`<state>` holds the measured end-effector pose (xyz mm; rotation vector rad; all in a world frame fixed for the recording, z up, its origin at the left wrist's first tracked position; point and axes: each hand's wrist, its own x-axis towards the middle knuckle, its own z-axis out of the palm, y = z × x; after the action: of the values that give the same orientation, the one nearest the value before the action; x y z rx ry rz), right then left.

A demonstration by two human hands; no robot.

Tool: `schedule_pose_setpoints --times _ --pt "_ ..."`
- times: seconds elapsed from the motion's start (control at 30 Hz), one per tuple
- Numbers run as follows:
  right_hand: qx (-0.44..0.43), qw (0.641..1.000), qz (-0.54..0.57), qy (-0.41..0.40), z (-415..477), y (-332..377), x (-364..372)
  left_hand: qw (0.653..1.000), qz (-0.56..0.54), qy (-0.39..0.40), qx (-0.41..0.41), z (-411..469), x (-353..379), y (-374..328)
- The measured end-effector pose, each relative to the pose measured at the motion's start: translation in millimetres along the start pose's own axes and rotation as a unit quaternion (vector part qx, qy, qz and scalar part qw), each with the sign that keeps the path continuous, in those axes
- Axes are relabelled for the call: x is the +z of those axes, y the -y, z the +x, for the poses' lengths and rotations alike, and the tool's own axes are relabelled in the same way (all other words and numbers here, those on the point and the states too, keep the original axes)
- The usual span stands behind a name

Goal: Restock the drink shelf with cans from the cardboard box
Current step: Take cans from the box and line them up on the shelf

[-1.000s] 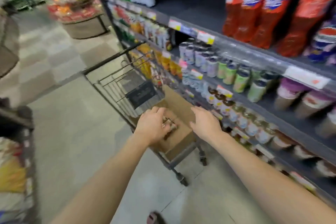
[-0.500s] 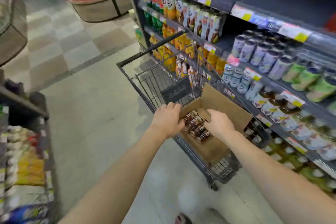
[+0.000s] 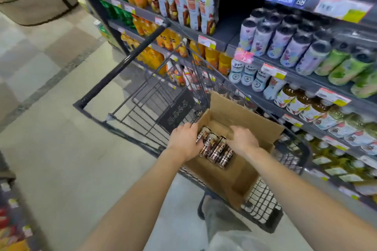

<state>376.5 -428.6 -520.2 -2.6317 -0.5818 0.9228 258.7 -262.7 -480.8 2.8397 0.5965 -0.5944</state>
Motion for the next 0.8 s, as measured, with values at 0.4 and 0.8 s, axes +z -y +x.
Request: schedule_pose_setpoints --times 0.4,0.8 --pt "0.162 0.983 0.075 0.035 83 -42 41 0.984 -0.058 0.165 0.034 124 57 -14" --pt "0.302 0.93 0.203 0.046 149 -95 155 0.957 -0.12 0.26 0.05 218 197 -22"
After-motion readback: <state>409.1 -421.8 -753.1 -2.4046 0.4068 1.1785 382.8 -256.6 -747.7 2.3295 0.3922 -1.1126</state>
